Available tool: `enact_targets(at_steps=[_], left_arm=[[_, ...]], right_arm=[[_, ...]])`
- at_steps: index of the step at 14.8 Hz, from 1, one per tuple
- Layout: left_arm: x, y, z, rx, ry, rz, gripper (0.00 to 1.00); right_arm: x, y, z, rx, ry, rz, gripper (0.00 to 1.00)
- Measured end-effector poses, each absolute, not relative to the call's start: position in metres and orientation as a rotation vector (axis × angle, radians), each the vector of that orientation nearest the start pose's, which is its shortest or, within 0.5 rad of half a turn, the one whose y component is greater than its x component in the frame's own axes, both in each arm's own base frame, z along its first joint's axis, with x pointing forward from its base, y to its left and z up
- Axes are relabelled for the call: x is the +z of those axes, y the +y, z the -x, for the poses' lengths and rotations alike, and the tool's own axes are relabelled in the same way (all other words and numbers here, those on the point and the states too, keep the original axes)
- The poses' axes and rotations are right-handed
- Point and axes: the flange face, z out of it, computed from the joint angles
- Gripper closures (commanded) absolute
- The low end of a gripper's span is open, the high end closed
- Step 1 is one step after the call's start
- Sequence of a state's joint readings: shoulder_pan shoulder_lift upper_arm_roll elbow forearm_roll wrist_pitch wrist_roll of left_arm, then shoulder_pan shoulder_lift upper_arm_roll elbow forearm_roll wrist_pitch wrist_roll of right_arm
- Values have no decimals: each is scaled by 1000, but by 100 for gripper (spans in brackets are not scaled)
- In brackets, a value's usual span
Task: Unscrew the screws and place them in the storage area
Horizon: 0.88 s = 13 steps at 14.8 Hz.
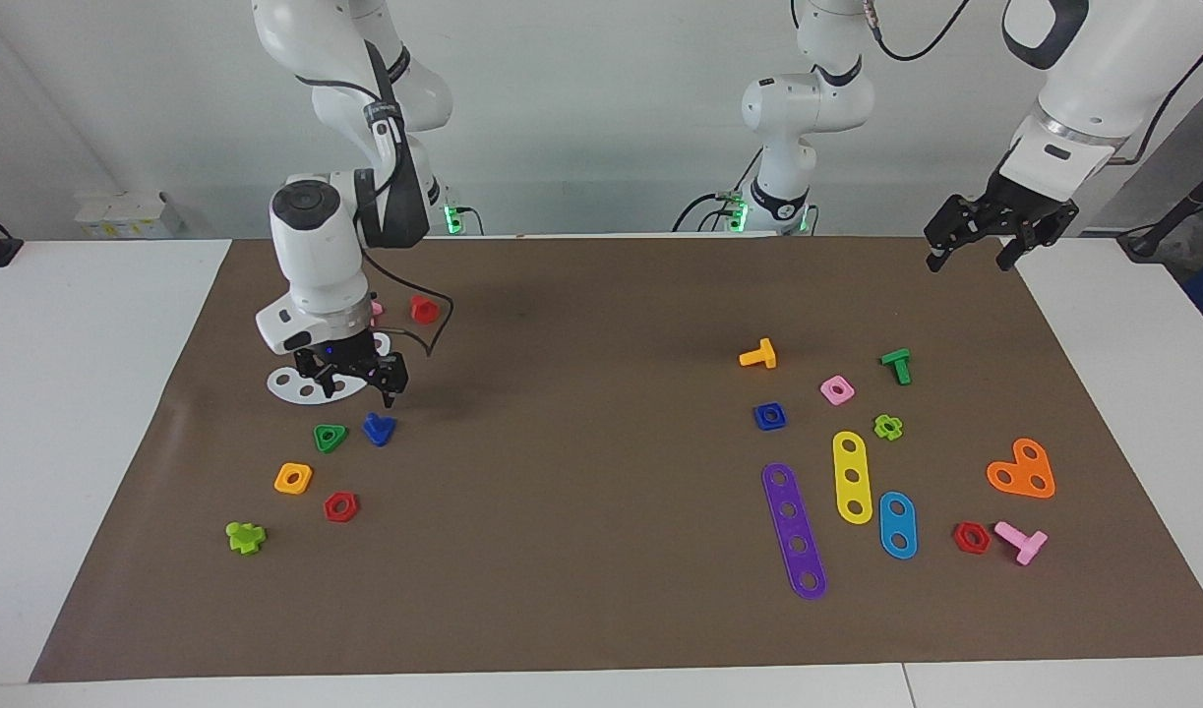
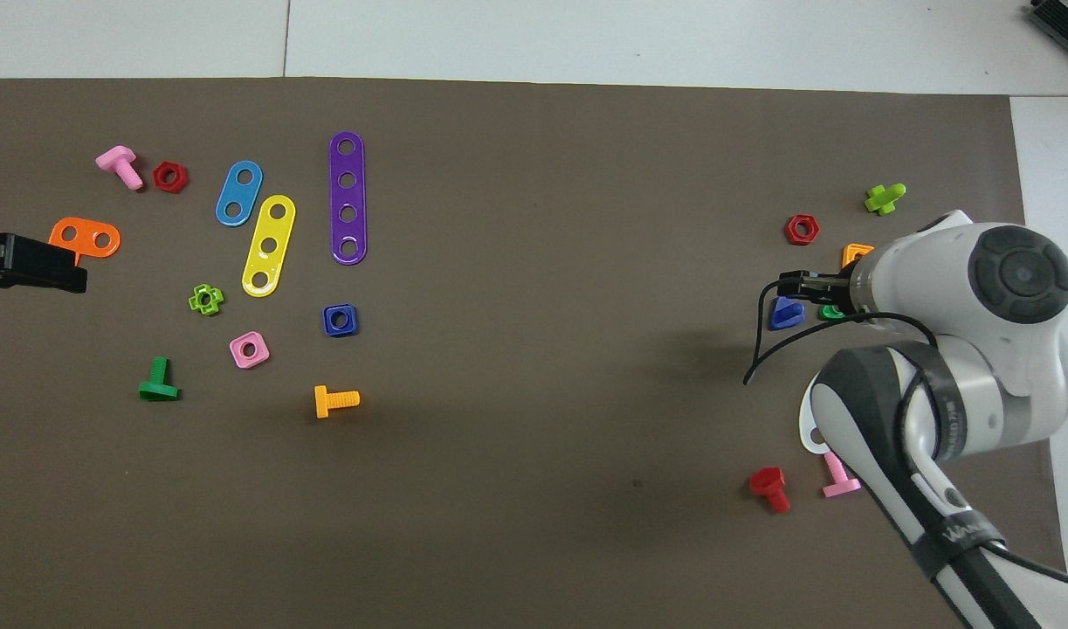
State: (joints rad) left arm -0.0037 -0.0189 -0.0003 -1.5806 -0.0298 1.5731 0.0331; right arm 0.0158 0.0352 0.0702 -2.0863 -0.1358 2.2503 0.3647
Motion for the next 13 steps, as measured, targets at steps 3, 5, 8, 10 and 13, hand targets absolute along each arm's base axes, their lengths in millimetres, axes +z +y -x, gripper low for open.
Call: enact_targets(at_steps=[3, 5, 8, 10, 13], left_arm=[[630, -5, -549, -10, 59, 3171, 0], [625, -5, -546, 26, 59, 3171, 0], [608, -6, -536, 119, 61, 3169, 0], [601, -6, -529, 170, 61, 3167, 0], [599, -8, -520, 225, 72, 3160, 0]], right_arm=[[485, 45, -566, -238, 381, 3154, 2], [531, 46, -567, -213, 411, 3126, 1], [591, 47, -563, -168, 430, 3104, 1], [618, 47, -558, -145, 435, 3104, 1], [636, 39, -554, -118, 411, 3074, 1]])
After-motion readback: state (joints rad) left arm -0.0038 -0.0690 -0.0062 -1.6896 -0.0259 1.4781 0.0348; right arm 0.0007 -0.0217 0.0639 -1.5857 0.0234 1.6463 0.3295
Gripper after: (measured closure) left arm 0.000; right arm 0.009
